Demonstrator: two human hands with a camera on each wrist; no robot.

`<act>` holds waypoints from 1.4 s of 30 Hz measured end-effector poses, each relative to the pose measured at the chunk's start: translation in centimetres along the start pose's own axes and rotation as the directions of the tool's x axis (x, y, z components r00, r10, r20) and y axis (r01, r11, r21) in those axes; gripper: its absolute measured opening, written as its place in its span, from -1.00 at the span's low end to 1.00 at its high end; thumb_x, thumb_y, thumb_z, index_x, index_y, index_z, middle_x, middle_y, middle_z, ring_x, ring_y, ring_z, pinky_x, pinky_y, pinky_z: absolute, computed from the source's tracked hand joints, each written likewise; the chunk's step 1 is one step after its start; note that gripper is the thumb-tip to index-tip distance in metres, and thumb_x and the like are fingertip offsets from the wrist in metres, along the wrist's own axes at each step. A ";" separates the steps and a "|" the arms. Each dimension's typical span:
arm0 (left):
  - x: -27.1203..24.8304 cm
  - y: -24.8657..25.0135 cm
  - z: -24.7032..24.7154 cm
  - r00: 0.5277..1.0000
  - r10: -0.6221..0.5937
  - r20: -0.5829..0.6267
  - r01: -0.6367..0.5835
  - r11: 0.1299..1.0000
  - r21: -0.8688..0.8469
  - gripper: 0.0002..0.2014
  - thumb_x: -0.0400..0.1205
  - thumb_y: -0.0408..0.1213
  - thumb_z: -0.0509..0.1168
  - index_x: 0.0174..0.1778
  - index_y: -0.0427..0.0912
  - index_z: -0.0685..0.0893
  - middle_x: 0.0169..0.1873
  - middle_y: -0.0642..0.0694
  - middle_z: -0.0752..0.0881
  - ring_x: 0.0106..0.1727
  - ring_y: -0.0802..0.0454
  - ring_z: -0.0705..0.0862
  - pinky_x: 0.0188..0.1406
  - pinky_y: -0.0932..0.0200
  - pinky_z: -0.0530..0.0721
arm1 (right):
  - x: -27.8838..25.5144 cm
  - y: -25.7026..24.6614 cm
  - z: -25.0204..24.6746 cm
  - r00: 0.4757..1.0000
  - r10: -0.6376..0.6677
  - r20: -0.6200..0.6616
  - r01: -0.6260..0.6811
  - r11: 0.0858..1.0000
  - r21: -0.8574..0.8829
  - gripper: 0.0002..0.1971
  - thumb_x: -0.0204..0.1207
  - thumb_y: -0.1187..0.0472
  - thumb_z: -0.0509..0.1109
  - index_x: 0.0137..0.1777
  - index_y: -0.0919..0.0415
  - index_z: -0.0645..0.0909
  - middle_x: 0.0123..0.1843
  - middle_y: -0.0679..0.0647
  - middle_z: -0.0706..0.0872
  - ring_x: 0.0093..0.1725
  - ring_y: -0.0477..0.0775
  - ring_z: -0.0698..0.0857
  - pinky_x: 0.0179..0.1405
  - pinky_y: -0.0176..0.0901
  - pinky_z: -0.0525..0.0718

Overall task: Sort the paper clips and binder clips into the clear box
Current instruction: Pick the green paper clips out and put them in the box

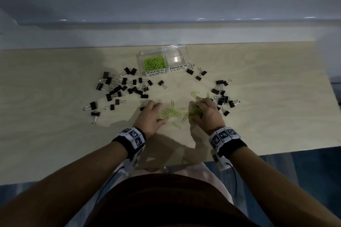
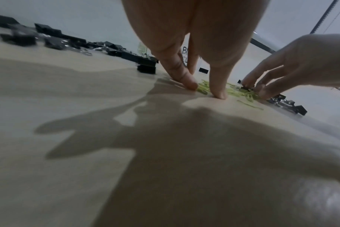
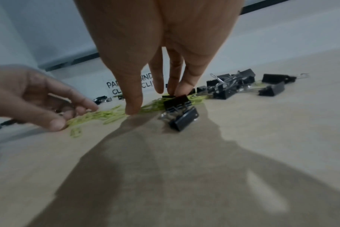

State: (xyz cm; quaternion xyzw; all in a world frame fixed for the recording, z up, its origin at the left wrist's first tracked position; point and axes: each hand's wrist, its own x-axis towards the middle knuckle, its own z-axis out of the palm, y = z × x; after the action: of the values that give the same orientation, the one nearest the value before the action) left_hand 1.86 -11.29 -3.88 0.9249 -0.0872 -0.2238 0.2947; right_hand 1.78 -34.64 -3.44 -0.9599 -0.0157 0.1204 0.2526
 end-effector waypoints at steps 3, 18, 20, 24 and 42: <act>1.2 1.1 0.4 0.999 0.045 -0.013 -0.045 0.999 -0.029 -0.49 0.50 -0.18 0.44 0.34 -0.26 0.54 0.13 -0.16 0.51 0.12 -0.09 0.56 0.22 0.05 0.59 | 0.6 -0.5 0.5 0.994 -0.091 0.053 0.093 0.995 -0.047 -0.60 0.20 0.33 0.56 0.08 0.34 0.68 0.04 0.28 0.59 0.00 0.34 0.59 -0.07 0.22 0.71; 5.1 4.7 -0.4 0.941 0.255 0.222 -0.327 0.854 0.405 -0.77 0.61 -0.33 0.18 0.11 -0.38 0.57 0.11 -0.28 0.51 0.05 -0.25 0.55 0.00 -0.14 0.60 | 2.2 -1.2 -0.4 0.937 -0.339 0.085 0.348 0.930 -0.116 -0.90 0.29 0.45 0.51 -0.31 0.42 0.63 -0.24 0.31 0.58 -0.38 0.26 0.63 -0.54 -0.06 0.64; 5.1 4.6 -0.7 0.927 0.274 0.258 -0.367 0.807 0.462 -0.76 0.61 -0.39 0.14 0.12 -0.38 0.58 0.11 -0.30 0.52 0.07 -0.28 0.54 -0.01 -0.16 0.61 | 2.2 -0.9 -0.4 0.933 -0.357 0.045 0.360 0.928 -0.092 -0.88 0.37 0.38 0.41 -0.35 0.42 0.64 -0.25 0.29 0.59 -0.41 0.24 0.63 -0.52 -0.13 0.61; 5.6 3.9 -1.9 0.926 0.281 0.252 -0.370 0.812 0.452 -0.78 0.60 -0.42 0.13 0.09 -0.40 0.58 0.08 -0.32 0.54 0.05 -0.27 0.55 -0.05 -0.17 0.60 | 3.4 -0.9 -0.7 0.950 -0.302 -0.086 0.307 0.950 0.061 -0.86 0.32 0.39 0.34 -0.43 0.39 0.65 -0.29 0.25 0.62 -0.48 0.19 0.61 -0.52 -0.15 0.64; 10.0 1.6 -12.9 0.891 -0.139 -0.432 0.070 0.982 -0.174 -0.92 0.47 -0.42 0.34 -0.32 -0.30 0.69 -0.38 -0.15 0.67 -0.35 0.00 0.59 -0.30 0.23 0.54 | 18.3 -14.4 -2.7 1.000 -0.023 -0.003 0.022 0.962 0.273 -0.85 0.45 0.38 0.35 -0.15 0.34 0.77 -0.07 0.17 0.79 -0.10 0.09 0.75 -0.13 -0.19 0.72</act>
State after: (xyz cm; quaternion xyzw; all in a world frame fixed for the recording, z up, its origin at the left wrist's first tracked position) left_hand 16.70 -9.02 2.79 0.9294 0.0495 -0.0294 0.3645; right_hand 20.61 -21.73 1.80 -0.9158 -0.0099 0.1187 0.3837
